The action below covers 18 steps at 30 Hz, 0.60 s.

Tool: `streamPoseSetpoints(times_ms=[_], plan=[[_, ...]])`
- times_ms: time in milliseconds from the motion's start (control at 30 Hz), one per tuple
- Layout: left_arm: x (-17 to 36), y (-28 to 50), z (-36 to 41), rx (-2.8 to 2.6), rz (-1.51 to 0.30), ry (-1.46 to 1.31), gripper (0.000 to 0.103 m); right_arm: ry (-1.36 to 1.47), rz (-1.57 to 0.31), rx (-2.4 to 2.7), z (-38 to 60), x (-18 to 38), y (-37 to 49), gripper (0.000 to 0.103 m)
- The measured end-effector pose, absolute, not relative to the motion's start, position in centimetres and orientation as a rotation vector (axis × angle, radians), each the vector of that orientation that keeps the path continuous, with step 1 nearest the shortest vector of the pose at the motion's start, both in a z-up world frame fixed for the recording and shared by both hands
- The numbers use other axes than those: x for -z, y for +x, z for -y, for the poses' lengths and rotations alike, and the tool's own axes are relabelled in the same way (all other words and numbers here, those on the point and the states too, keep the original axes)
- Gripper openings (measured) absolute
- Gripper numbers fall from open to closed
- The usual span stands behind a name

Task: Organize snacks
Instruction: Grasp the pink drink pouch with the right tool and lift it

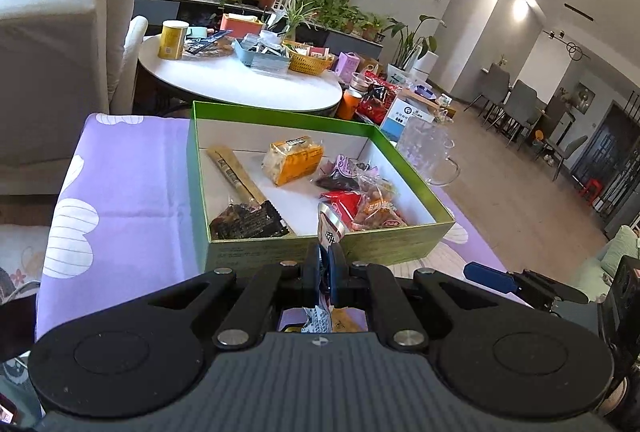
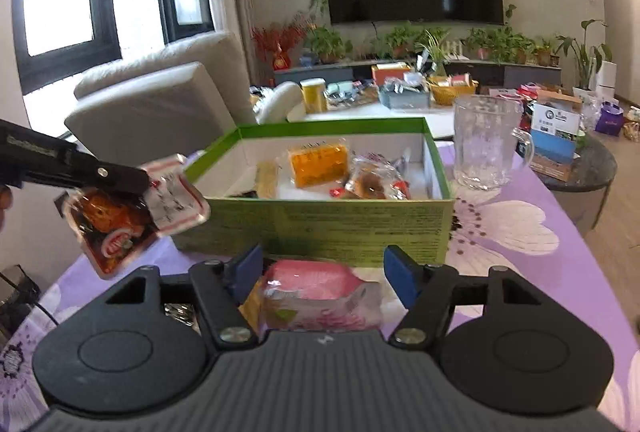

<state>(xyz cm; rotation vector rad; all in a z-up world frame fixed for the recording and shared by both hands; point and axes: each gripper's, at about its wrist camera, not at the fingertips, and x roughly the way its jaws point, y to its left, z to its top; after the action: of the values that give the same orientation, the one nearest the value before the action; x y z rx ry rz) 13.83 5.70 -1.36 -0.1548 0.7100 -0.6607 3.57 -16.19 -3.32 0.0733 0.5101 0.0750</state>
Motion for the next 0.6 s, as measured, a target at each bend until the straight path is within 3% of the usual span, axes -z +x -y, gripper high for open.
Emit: streamPoseSetpoints(times_ms=[400,600], plan=[[1.9,14.2,-5.9,0.630,-0.736,-0.157,0.004,0.167,-0.512,-0.022,18.1,5.0,0.4,0.053],[1.9,13.7,-5.7,0.635,-0.741,-0.143,0.004,0.111,-0.651,-0.090,16.4,7.4,3.4,0.053]])
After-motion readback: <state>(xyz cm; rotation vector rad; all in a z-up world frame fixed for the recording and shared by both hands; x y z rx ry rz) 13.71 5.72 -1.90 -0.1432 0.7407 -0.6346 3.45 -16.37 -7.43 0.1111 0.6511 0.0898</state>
